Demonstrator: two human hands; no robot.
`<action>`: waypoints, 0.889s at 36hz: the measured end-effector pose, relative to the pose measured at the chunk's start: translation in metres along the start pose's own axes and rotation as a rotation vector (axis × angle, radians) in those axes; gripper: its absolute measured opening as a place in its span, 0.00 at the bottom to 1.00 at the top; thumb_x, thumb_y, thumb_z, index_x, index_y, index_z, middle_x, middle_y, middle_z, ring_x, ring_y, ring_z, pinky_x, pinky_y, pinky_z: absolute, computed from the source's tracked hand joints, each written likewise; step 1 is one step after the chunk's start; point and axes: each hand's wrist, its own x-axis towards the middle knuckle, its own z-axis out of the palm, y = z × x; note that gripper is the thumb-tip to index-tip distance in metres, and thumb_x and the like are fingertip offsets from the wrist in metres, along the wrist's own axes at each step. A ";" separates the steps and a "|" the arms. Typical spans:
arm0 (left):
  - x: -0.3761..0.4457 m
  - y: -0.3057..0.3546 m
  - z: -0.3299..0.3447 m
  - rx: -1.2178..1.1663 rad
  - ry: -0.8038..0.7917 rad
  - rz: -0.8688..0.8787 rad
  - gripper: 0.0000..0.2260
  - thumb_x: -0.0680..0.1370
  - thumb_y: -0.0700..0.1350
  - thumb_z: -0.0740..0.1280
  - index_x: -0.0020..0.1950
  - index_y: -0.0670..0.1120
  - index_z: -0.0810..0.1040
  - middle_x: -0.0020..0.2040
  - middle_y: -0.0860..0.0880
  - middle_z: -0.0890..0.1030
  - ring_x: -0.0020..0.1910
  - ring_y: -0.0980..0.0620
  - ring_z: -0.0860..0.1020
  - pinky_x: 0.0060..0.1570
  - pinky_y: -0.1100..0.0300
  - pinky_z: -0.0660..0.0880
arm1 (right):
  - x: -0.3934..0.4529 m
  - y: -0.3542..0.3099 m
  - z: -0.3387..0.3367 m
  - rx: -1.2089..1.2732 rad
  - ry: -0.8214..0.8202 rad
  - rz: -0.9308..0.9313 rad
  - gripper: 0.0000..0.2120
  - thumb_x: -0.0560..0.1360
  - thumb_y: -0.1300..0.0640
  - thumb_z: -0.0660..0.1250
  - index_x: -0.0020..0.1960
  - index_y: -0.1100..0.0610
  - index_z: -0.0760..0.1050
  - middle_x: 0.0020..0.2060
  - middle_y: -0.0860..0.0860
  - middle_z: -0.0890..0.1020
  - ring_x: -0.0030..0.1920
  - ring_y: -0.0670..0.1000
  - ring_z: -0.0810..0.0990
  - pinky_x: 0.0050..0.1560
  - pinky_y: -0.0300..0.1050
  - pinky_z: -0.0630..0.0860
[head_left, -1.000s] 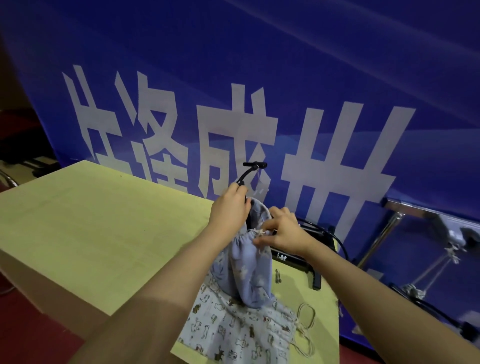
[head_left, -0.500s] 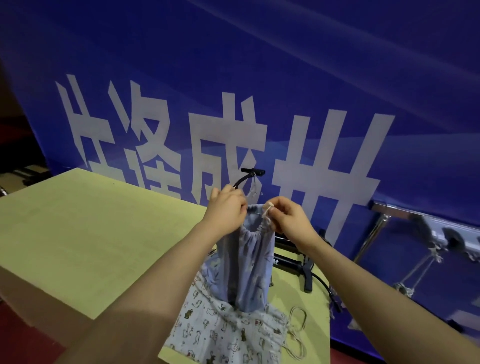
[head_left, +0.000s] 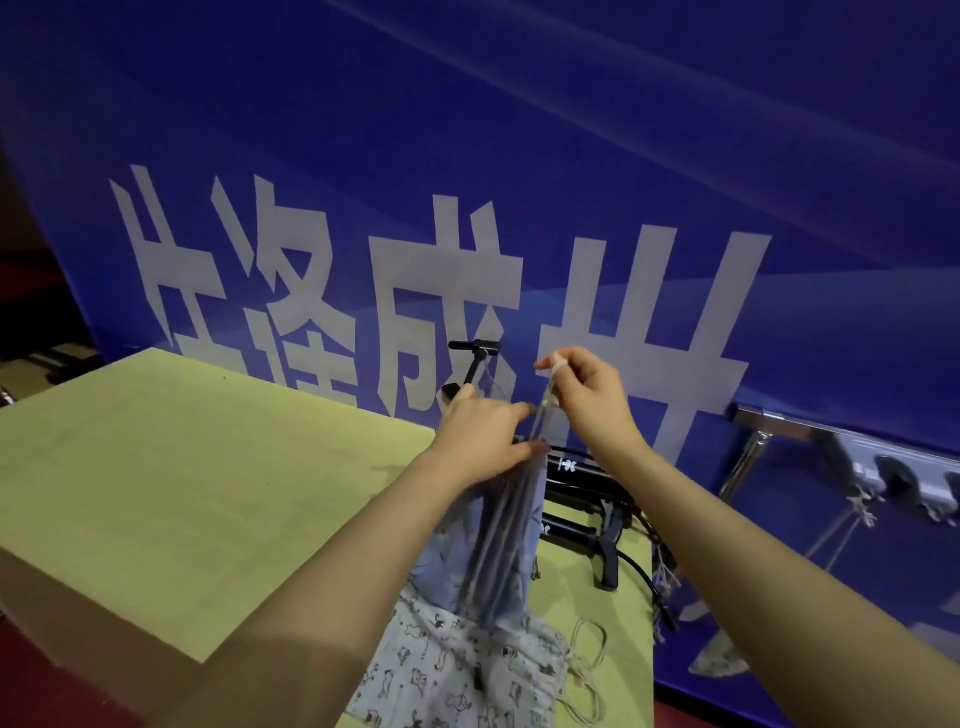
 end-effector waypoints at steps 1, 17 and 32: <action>0.001 0.003 0.000 -0.032 0.001 0.000 0.21 0.78 0.63 0.57 0.64 0.52 0.72 0.48 0.50 0.81 0.50 0.46 0.75 0.57 0.52 0.64 | 0.000 -0.002 0.001 0.001 -0.006 -0.011 0.10 0.81 0.57 0.56 0.49 0.55 0.77 0.31 0.47 0.72 0.31 0.42 0.71 0.36 0.36 0.72; 0.012 0.018 0.010 -0.151 0.008 -0.037 0.15 0.80 0.56 0.58 0.54 0.49 0.79 0.52 0.49 0.77 0.55 0.48 0.74 0.57 0.51 0.61 | 0.008 -0.014 -0.005 0.242 0.235 0.053 0.10 0.81 0.58 0.57 0.48 0.57 0.77 0.36 0.51 0.79 0.37 0.45 0.77 0.42 0.40 0.79; 0.019 0.027 0.024 0.032 0.130 -0.031 0.19 0.83 0.52 0.51 0.56 0.43 0.78 0.55 0.46 0.79 0.55 0.46 0.73 0.59 0.55 0.61 | 0.020 -0.026 -0.009 0.156 0.424 0.031 0.10 0.81 0.58 0.58 0.46 0.59 0.76 0.32 0.48 0.75 0.31 0.42 0.72 0.32 0.30 0.72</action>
